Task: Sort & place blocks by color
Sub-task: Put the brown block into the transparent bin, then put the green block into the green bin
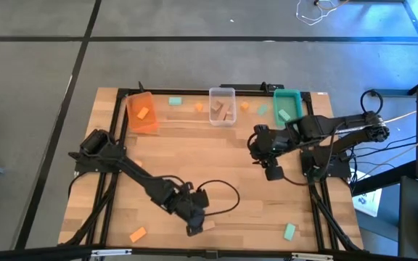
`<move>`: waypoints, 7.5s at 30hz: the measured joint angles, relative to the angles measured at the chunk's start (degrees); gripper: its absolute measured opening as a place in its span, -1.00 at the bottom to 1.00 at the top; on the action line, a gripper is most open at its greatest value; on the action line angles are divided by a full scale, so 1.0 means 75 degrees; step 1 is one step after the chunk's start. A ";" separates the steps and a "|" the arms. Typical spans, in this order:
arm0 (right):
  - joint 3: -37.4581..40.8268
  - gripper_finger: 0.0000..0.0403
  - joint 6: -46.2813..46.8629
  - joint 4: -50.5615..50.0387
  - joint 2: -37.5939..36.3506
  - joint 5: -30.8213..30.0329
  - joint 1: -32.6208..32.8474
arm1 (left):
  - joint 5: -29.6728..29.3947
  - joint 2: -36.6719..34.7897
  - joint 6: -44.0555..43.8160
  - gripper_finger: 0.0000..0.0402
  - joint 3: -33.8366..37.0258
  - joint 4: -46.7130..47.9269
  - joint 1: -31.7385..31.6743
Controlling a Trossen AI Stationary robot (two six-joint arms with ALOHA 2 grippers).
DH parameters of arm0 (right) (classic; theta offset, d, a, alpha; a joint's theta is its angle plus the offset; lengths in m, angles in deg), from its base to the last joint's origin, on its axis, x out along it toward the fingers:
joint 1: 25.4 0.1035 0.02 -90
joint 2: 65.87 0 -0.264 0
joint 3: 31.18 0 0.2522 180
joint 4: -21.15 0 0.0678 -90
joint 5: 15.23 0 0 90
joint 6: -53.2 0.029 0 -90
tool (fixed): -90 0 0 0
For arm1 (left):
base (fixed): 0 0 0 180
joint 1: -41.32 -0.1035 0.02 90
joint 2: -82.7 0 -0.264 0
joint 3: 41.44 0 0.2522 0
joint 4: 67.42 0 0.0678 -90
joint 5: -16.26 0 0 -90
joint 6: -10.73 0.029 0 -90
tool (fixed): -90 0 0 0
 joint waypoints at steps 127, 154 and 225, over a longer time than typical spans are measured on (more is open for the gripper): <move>-0.0003 -0.19 0.0405 0.0655 -0.0008 -0.1065 -0.0789 | -0.2279 0.1612 0.0519 -0.14 0.1237 -0.2237 0.0775; -0.0003 -0.19 0.0216 0.0884 -0.0008 -0.1065 -0.0788 | -0.1920 0.1580 0.1290 -0.14 0.1211 -0.2062 0.0358; -0.0003 -0.19 -0.0166 0.0624 -0.0008 -0.0925 -0.0780 | 0.0295 0.0026 0.3634 -0.07 0.1220 -0.4020 -0.7141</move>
